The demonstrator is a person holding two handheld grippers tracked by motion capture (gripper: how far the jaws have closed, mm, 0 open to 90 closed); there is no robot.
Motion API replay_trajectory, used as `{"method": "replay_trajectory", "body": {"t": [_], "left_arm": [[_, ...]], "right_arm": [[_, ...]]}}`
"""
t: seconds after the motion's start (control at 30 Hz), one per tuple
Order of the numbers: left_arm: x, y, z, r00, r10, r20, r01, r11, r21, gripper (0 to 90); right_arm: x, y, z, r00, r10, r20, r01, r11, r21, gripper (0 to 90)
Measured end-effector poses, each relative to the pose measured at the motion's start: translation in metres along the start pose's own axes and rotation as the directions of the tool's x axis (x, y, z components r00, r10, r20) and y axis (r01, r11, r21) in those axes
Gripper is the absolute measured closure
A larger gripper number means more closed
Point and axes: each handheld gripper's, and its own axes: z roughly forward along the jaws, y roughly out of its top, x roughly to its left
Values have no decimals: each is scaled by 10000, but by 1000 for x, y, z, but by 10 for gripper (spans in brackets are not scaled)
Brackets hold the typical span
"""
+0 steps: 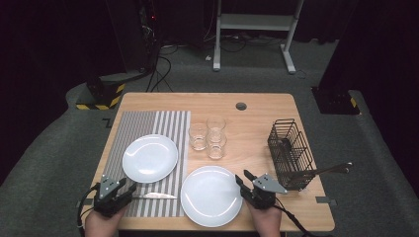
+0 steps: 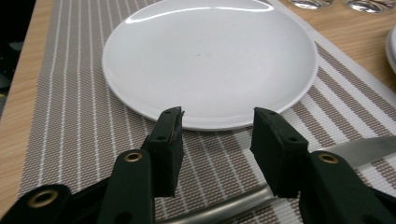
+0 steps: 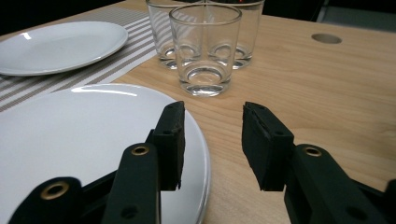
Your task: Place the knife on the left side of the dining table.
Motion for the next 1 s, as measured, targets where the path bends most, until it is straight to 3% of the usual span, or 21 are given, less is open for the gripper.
{"method": "replay_trajectory", "body": {"t": [0.07,0.27,0.57,0.73,1.0], "left_arm": [[-4,2,3,9999,37,149,-37,10000,43,533],[-17,7,13,9982,233,552,-238,9997,81,523],[-36,15,33,9929,538,1061,-551,9984,93,521],[-36,12,43,9912,421,1258,-444,9989,156,520],[-34,6,46,9863,384,1604,-344,9990,-273,499]], "right_arm": [[1,1,0,9997,-248,56,248,9997,-77,586],[1,3,-1,9999,-118,-78,117,9999,-127,581],[4,7,-3,9983,-263,514,271,9995,-158,507],[6,10,-6,9964,-442,729,470,9982,-364,502],[9,14,-9,9963,-475,719,518,9969,-585,522]]}}
